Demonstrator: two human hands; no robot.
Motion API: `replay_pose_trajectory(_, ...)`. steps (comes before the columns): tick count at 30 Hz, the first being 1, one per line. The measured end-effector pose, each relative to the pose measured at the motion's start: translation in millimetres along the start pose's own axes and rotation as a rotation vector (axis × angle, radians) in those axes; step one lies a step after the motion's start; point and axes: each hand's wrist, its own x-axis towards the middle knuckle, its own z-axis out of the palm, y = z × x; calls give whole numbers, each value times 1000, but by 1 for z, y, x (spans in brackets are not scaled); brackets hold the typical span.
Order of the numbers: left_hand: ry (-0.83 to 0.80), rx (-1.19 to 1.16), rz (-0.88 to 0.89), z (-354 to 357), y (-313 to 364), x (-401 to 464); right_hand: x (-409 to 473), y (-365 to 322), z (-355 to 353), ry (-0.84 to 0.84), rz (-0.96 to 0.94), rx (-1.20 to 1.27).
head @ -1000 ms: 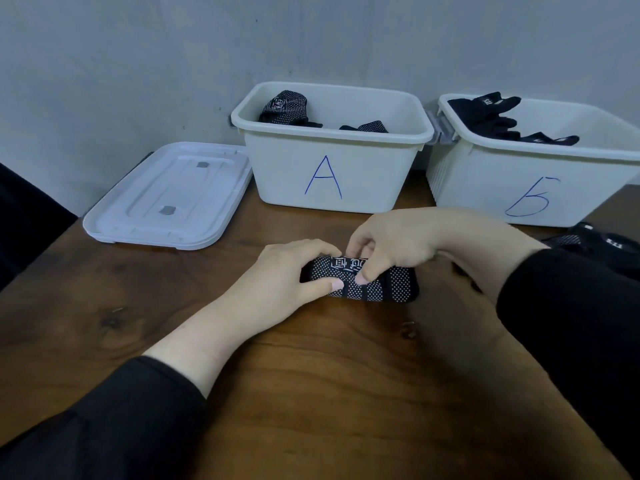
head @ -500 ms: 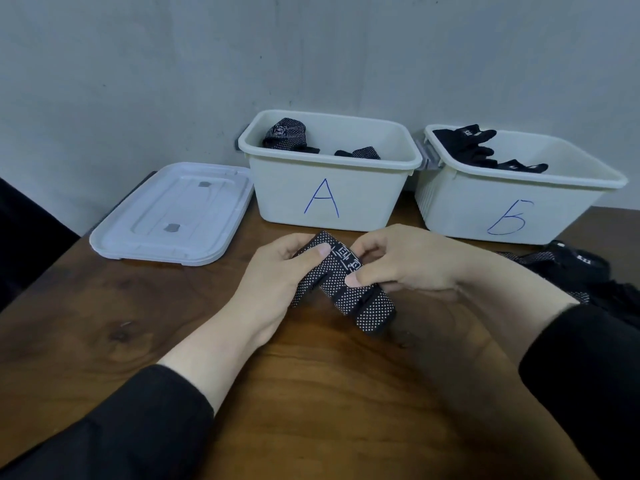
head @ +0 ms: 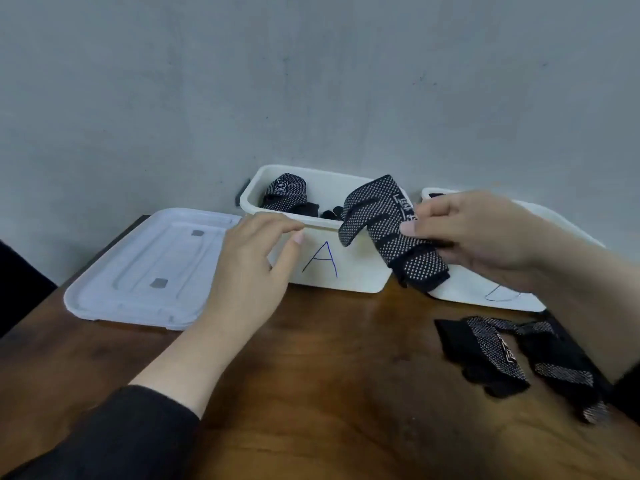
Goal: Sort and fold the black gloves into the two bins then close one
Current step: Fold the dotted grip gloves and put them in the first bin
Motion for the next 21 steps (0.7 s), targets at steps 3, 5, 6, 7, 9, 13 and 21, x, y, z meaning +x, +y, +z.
replay_pose_trajectory(3, -40, 245, 90, 5, -15, 30, 36, -25, -23, 133, -17, -69)
replay_pose_trajectory(5, -138, 339, 54, 9, -21, 46, 63, -33, -29, 204, -1, -170)
replay_pose_trajectory(6, -192, 359, 36, 11, -23, 52, 76, -35, -28, 220, -1, -219)
replay_pose_trajectory(7, -238, 373, 28, 13, -26, 56, 91, -35, -24, 234, 6, -266)
replay_pose_trajectory(9, -291, 428, 48, 19, -30, 60, 118, -32, -15, 244, 52, -388)
replay_pose_trajectory(13, -339, 499, 77, 22, -32, 61, 166, -19, 10, 232, 158, -708)
replay_pose_trajectory(21, -355, 447, 48, 20, -31, 61, 184, 11, 34, 216, 11, -1485)
